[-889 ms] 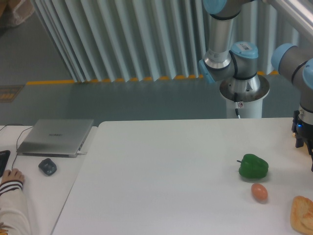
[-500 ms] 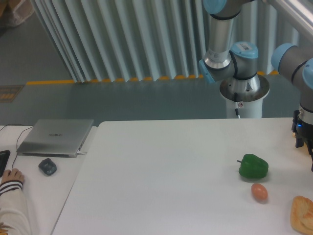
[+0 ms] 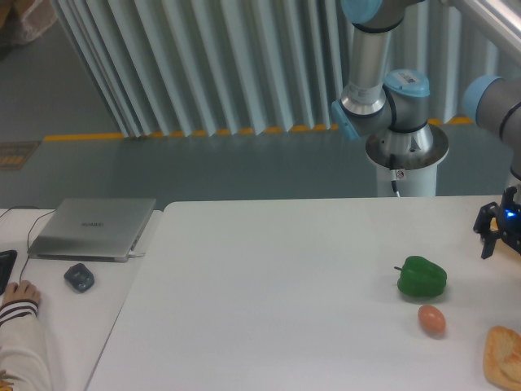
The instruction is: Place the triangular bread in the basket
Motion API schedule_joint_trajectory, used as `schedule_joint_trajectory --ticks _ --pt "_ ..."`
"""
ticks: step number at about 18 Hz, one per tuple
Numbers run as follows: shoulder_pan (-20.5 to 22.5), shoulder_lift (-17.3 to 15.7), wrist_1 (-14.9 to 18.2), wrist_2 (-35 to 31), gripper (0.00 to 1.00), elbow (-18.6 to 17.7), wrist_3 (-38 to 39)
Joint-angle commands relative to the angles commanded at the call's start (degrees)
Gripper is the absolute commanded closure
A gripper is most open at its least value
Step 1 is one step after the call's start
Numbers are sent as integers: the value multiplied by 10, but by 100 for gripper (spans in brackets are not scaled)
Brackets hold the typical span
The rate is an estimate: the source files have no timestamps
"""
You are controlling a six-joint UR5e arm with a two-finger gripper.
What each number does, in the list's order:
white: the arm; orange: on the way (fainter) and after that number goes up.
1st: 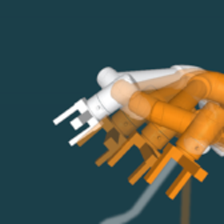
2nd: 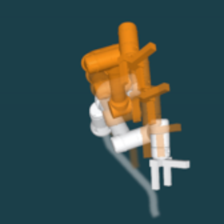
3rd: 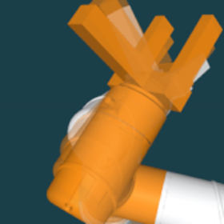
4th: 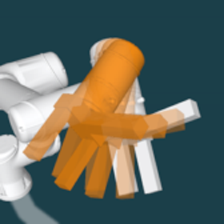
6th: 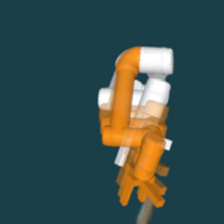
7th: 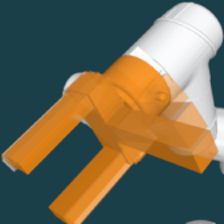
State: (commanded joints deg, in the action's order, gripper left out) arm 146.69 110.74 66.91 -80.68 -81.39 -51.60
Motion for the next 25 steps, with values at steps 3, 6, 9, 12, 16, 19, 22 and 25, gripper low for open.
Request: schedule_joint_trajectory --ticks 3,6,9,12,16,19,22,25 --pt "-15 18 -71 1 0 -3 199" --pt "-15 26 -79 -10 0 -3 240" --pt "-10 41 -94 -13 0 -1 314" --pt "-11 71 -111 -63 0 -1 356" --pt "-19 104 -122 -101 0 -4 382" --pt "-24 111 -122 -107 0 -3 401" --pt "-26 116 -123 -107 0 -3 402" --pt "-31 123 -124 -108 0 -1 398"
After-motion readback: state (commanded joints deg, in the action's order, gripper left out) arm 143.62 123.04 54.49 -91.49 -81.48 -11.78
